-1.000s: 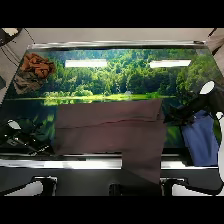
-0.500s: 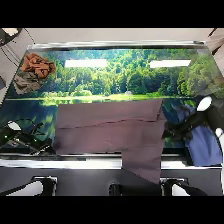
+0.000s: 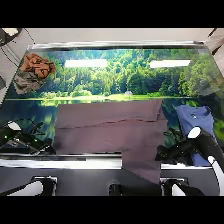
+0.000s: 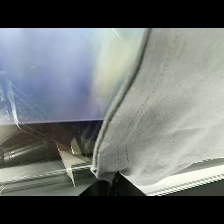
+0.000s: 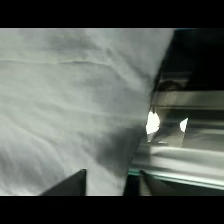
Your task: Fold the shirts.
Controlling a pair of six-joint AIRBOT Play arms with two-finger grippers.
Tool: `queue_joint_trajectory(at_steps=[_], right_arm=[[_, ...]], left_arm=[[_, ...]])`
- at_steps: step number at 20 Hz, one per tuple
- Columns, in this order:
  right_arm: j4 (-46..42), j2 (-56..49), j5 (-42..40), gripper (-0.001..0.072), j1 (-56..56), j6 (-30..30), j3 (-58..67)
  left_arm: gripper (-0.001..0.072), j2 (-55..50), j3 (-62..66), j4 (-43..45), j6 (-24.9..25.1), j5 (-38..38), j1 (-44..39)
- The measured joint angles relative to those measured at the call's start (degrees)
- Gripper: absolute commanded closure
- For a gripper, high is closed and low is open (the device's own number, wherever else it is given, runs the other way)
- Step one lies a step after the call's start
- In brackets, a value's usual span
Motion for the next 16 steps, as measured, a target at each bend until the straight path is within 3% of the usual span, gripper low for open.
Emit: queue_joint_trajectory(at_steps=[1,2,9,13,16], right_arm=[[0.0,0.1,-0.9,0.0575,0.0,0.0,-0.3],[0.3,0.2,-1.4,0.0661,0.0,0.2,-0.6],[7.7,2.5,-0.7,0.0667,0.0,-2.8,1.7],[9.1,2.2,-1.2,0.0668,0.0,-0.1,12.3],[10.7,-3.8,-3.9,0.0667,0.0,2.0,22.4]], left_arm=[[0.0675,0.0,0.0,0.0,0.0,0.0,0.0],[0.0676,0.0,0.0,0.0,0.0,0.0,0.1],[0.0681,1.4,4.2,-0.5,2.4,4.4,0.0],[0.0681,2.6,15.6,-4.1,1.4,0.8,-1.1],[0.0681,-0.6,25.1,-5.1,-0.5,0.7,-3.7]])
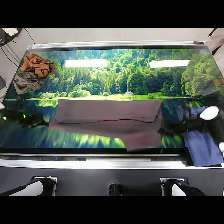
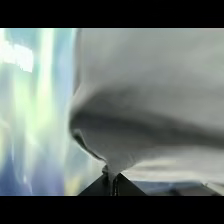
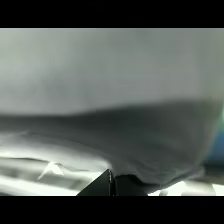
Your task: Fold the shirts.
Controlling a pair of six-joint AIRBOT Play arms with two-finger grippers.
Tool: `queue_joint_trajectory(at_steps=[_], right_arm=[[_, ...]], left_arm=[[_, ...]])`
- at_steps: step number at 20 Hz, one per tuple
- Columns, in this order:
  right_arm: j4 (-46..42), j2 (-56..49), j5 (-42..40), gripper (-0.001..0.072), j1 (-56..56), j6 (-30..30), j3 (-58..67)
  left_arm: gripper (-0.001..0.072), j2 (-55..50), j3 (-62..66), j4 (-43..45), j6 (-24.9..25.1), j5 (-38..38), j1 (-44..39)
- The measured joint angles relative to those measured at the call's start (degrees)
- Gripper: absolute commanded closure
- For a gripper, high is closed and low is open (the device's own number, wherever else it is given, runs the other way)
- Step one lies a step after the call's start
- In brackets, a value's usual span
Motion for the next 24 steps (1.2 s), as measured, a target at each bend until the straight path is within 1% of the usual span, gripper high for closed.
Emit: queue_joint_trajectory(at_steps=[3,6,11,16,17,18,19,20,22,24], right_arm=[[1.8,-8.7,-4.3,0.0667,0.0,1.4,9.6],[4.3,-16.4,-9.0,0.0667,0.1,2.8,16.4],[9.7,-24.4,-17.6,0.0666,0.1,3.5,20.4],[10.6,-28.3,-20.7,0.0663,2.2,2.2,21.2],[10.3,-28.6,-21.1,0.0659,2.7,2.0,21.3],[10.3,-28.8,-21.1,0.0578,3.0,1.9,21.3],[10.1,-28.8,-21.0,0.0389,3.1,1.7,21.4],[9.9,-28.4,-20.6,0.0176,2.7,1.6,21.4],[8.6,-26.6,-18.8,0.0002,0.9,0.4,21.5],[4.2,-24.7,-15.0,-0.0003,-1.6,-0.2,21.5]], left_arm=[[0.0680,-7.1,10.2,-0.6,-3.4,0.3,-1.6],[0.0680,-15.7,19.7,-0.8,-6.4,-0.8,-2.4],[0.0678,-27.7,30.5,-1.9,-9.4,-1.5,-3.7],[0.0670,-34.1,33.7,-3.2,-9.6,-0.4,-4.7],[0.0525,-34.7,33.9,-3.5,-9.3,-0.3,-4.9],[0.0242,-35.1,34.3,-3.8,-9.2,-0.3,-5.1],[0.0141,-35.5,34.8,-4.0,-9.0,-0.3,-5.1],[0.0143,-35.7,35.7,-4.1,-8.9,-0.6,-5.0],[0.0145,-35.5,38.2,-4.3,-8.4,-2.1,-4.3],[0.0150,-34.3,40.8,-4.4,-8.2,-3.5,-3.4]])
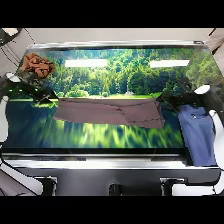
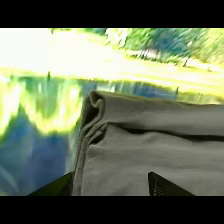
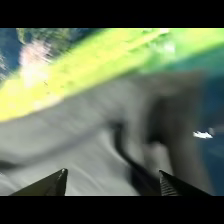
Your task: Fold the shirts.
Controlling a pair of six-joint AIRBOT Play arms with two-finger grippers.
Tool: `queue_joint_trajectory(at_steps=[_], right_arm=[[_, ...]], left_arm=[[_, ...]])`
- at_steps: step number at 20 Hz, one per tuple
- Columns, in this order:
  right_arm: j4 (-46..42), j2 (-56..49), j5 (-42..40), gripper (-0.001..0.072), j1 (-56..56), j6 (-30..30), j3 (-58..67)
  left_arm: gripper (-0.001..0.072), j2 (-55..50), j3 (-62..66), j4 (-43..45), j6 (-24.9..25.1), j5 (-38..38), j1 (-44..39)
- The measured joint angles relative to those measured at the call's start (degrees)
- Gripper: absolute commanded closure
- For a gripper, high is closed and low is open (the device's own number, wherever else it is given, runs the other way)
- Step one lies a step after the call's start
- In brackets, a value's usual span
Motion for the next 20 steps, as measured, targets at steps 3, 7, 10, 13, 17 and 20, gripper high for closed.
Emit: queue_joint_trajectory(at_steps=[3,7,10,13,17,20], right_arm=[[-6.8,-0.2,7.3,-0.0003,-3.0,0.5,-0.6],[-5.3,-4.2,11.8,-0.0004,-4.1,-0.7,-1.0],[-0.2,-7.5,12.7,-0.0001,-4.3,-1.1,-1.1],[5.7,-10.4,12.8,0.0103,-3.1,-1.6,-1.0],[7.0,-12.0,10.6,0.0663,-0.4,-2.6,-1.3],[8.9,-9.6,9.1,0.0664,0.5,-2.6,-1.1]], left_arm=[[0.0165,3.1,2.2,0.0,0.1,-1.2,0.7],[0.0165,7.9,3.1,-0.1,0.3,-2.5,-0.2],[0.0164,11.2,3.3,-0.1,0.3,-3.0,-1.9],[0.0165,13.6,3.4,-0.2,0.4,-3.1,-4.6],[0.0254,15.1,3.4,-0.2,0.5,-3.7,-9.5],[0.0616,15.0,3.3,-0.1,1.2,-3.9,-14.3]])
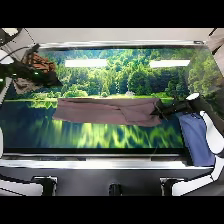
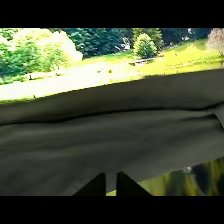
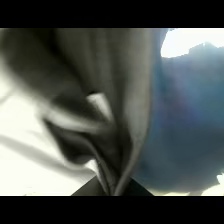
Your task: Fold the shirts.
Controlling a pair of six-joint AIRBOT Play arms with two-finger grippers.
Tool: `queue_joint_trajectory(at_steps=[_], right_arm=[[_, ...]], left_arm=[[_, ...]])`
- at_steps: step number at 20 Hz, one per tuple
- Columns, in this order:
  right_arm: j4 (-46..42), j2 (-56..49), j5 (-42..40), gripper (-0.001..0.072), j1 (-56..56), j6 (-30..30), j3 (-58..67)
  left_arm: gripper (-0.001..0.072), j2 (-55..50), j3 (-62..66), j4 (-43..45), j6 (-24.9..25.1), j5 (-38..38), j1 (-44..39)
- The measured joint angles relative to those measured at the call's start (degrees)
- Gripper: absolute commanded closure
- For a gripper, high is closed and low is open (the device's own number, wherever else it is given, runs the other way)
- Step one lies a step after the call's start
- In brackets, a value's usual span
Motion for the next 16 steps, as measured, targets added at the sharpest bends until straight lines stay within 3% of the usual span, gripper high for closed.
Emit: queue_joint_trajectory(at_steps=[2,8,16], right_arm=[[1.2,4.1,0.1,0.0664,0.2,0.5,0.1],[-1.0,20.0,7.1,0.0664,0.4,5.8,0.2],[-6.2,38.5,15.9,0.0664,0.5,12.8,0.4]], left_arm=[[0.0674,-1.0,-0.3,-0.3,0.9,0.0,-4.4],[0.0675,-8.8,-4.1,-3.0,1.8,3.1,-21.4],[0.0677,-19.3,-5.1,-17.4,-2.0,18.2,-36.8]])
